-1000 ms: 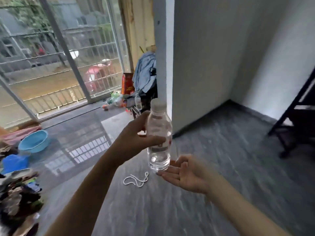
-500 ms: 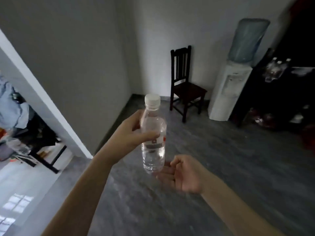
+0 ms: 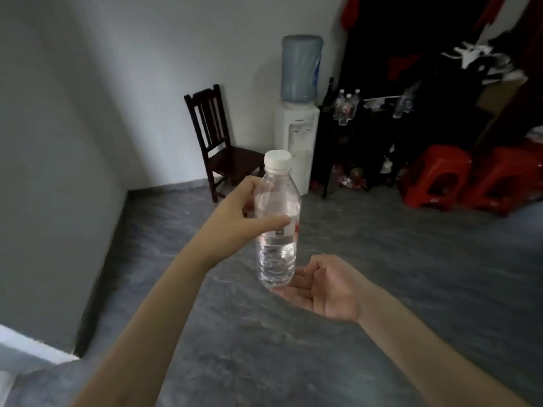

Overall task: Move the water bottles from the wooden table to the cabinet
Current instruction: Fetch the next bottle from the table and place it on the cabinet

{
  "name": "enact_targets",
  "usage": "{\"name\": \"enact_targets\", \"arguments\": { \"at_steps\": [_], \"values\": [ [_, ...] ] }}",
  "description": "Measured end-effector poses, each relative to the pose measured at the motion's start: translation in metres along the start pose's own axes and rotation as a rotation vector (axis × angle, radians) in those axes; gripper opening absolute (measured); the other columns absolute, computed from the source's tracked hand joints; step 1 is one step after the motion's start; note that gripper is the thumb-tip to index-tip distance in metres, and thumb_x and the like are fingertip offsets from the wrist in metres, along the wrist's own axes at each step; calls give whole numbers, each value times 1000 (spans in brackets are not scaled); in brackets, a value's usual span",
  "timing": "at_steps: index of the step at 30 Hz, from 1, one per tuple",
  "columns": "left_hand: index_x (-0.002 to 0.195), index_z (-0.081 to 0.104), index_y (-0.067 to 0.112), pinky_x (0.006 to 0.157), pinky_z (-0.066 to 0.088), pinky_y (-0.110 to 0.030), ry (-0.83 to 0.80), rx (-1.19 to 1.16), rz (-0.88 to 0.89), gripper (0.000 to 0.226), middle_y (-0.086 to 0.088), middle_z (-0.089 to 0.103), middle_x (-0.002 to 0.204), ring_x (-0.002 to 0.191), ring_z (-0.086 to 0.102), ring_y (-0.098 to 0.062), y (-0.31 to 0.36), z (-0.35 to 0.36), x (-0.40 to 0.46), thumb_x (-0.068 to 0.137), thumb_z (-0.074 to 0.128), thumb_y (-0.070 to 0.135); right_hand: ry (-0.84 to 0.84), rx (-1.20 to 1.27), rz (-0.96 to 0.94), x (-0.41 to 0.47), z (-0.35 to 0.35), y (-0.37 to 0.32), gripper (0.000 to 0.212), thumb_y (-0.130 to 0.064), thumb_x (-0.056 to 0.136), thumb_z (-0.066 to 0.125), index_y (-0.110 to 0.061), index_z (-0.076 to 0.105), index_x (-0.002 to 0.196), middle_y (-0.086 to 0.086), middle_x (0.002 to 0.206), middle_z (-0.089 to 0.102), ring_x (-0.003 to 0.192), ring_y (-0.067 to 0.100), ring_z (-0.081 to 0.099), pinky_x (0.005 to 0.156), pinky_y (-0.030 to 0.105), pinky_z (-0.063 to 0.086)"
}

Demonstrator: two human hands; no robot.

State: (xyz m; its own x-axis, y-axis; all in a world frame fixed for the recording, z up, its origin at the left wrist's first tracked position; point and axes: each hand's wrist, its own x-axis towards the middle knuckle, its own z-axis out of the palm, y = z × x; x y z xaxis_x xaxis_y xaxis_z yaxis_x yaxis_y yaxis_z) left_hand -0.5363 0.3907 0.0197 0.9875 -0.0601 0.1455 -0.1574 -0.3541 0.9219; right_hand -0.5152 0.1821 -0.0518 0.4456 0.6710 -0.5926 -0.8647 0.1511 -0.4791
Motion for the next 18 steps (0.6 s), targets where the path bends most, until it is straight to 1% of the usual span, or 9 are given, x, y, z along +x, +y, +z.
{"name": "enact_targets", "arguments": {
  "at_steps": [2,5,9,11,14,16,18],
  "values": [
    [111,62,39,88,53,-30,-32,-12,23,46,18,72,108,100,70,-3,-1,2,14,71,80,53,10,-3,-18,0,-5,-9,52,-3,84,33,16,52,129,31,128,60,125,37,56,93,37,53],
    [111,62,40,88,51,-31,-64,-50,39,45,17,72,108,100,70,-2,-7,6,39,72,80,52,16,21,-42,4,-11,-26,49,-4,87,33,16,53,127,31,127,61,121,37,58,94,36,53],
    [114,63,42,94,54,-37,-84,-77,42,47,15,74,108,102,71,-5,-15,15,79,71,80,52,46,24,-63,13,-25,-53,48,-4,87,36,14,53,128,30,126,61,124,36,58,96,36,53],
    [115,64,44,94,53,-35,-80,-84,60,46,15,74,109,103,71,-4,-17,21,102,73,79,53,41,24,-77,20,-35,-72,48,-3,86,39,13,53,129,29,127,61,122,36,59,98,37,53],
    [118,65,43,92,52,-32,-71,-92,85,45,14,75,111,105,71,-4,-17,31,143,76,76,54,35,51,-100,33,-52,-109,47,-3,86,40,14,53,128,30,128,61,121,36,60,98,37,52],
    [121,65,41,94,52,-33,-68,-98,87,49,14,75,113,107,71,-5,-17,39,175,76,75,55,18,77,-108,41,-67,-135,48,-2,83,43,15,54,127,30,129,60,122,37,59,102,39,49],
    [123,64,39,98,54,-37,-81,-103,79,53,12,75,114,108,71,-7,-17,48,209,74,76,55,0,78,-111,48,-84,-165,48,-1,81,48,16,57,125,31,131,58,124,38,58,106,41,45]
  ]
}}
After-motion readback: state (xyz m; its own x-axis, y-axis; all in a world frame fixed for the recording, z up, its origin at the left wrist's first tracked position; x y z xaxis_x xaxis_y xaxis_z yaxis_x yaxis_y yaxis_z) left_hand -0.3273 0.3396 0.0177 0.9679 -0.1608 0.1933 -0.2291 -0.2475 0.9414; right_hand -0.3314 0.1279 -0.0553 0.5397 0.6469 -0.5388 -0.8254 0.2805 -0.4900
